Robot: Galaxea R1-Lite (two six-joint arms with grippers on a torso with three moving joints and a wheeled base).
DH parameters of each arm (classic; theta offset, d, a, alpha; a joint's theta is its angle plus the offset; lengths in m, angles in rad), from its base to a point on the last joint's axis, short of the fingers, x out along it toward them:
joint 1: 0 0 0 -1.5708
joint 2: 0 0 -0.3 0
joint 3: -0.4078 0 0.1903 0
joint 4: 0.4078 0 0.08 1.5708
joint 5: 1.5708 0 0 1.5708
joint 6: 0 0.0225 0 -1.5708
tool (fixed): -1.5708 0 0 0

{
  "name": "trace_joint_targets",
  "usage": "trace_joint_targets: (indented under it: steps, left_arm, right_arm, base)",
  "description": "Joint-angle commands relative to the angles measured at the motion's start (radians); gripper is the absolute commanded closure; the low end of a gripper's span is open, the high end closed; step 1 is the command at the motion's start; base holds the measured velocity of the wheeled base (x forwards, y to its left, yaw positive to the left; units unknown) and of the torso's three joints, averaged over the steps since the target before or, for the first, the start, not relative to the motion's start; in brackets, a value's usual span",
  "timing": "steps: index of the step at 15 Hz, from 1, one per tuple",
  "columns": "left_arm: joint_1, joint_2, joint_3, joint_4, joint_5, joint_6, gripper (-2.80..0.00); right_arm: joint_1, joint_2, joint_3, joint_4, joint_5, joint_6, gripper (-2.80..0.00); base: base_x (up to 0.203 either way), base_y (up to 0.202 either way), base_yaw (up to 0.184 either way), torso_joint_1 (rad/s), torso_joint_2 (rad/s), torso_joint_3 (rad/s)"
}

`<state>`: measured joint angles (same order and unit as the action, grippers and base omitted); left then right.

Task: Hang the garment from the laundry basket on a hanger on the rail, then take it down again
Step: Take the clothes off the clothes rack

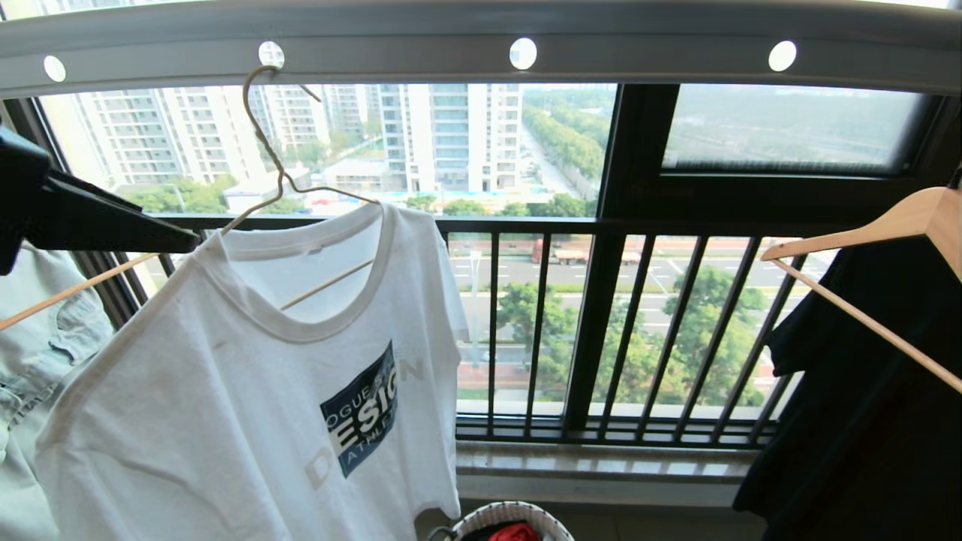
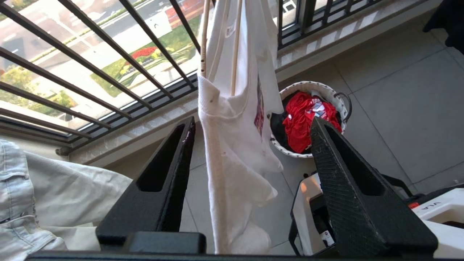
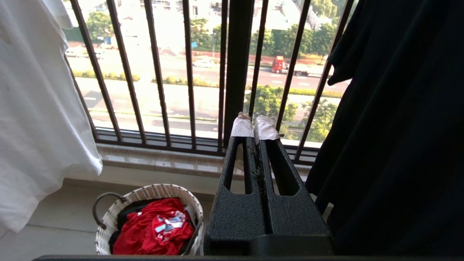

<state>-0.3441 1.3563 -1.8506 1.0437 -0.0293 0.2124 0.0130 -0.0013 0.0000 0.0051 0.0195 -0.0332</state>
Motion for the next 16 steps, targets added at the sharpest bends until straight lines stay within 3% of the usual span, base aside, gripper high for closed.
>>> trace_joint_targets:
  steps: [1, 3, 8, 11, 14, 16]
  left_arm:
    - [0.058, 0.092, -0.028, -0.011, -0.001, 0.04, -2.8]
    - [0.084, 0.118, -0.011, -0.117, -0.004, 0.059, -2.8]
    - [0.085, 0.196, -0.003, -0.18, -0.012, 0.061, -2.8]
    - [0.086, 0.222, 0.014, -0.253, -0.105, 0.05, -2.8]
    - [0.085, 0.233, 0.078, -0.382, -0.119, 0.04, -2.8]
    - [0.086, 0.248, 0.086, -0.403, -0.118, 0.038, -2.8]
  right_arm:
    - [0.001, 0.001, 0.0, 0.0, 0.0, -0.001, 0.0]
    - [0.001, 0.001, 0.0, 0.0, 0.0, -0.001, 0.0]
    - [0.001, 0.001, 0.0, 0.0, 0.0, -0.001, 0.0]
    - [0.001, 0.001, 0.0, -0.001, 0.0, -0.001, 0.0]
    - [0.001, 0.001, 0.0, 0.001, 0.0, -0.001, 0.0]
    - [0.001, 0.001, 0.0, 0.001, 0.0, -0.001, 0.0]
  base:
    - [0.0, 0.0, 0.0, 0.0, 0.0, 0.0]
    - [0.0, 0.0, 0.0, 0.0, 0.0, 0.0]
    - [0.0, 0.0, 0.0, 0.0, 0.0, 0.0]
    - [0.0, 0.0, 0.0, 0.0, 0.0, 0.0]
    - [0.0, 0.0, 0.0, 0.0, 0.0, 0.0]
    - [0.0, 0.0, 0.0, 0.0, 0.0, 0.0]
